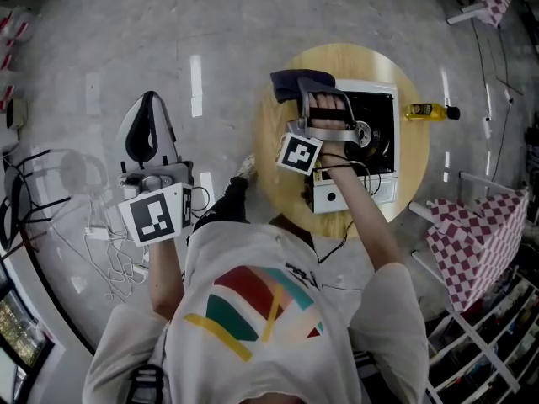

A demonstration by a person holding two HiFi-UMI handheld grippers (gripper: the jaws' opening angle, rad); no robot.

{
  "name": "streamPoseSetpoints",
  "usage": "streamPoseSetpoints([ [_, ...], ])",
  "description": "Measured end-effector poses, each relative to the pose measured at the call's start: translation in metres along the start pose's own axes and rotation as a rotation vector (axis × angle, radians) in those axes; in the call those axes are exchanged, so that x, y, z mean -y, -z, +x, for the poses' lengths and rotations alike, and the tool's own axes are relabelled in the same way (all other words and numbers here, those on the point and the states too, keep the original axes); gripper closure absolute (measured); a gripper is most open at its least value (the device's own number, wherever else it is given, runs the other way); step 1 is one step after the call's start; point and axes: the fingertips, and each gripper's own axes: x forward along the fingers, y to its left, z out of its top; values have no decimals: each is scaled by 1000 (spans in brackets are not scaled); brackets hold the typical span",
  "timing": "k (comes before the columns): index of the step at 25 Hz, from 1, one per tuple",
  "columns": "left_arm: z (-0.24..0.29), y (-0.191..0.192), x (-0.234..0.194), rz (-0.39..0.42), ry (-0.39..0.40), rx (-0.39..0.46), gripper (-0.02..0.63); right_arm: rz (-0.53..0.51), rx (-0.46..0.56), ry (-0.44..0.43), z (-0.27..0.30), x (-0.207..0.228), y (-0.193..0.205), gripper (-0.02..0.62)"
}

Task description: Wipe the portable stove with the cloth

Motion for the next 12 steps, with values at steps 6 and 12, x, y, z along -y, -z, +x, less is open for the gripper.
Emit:
streamPoseSetpoints([
  [6, 9, 9, -17, -23, -10, -7, 600, 71, -19, -46, -1, -14, 4, 562],
  [12, -4, 6, -9, -22, -17, -3, 600, 169, -41, -103, -12, -32, 16, 563],
])
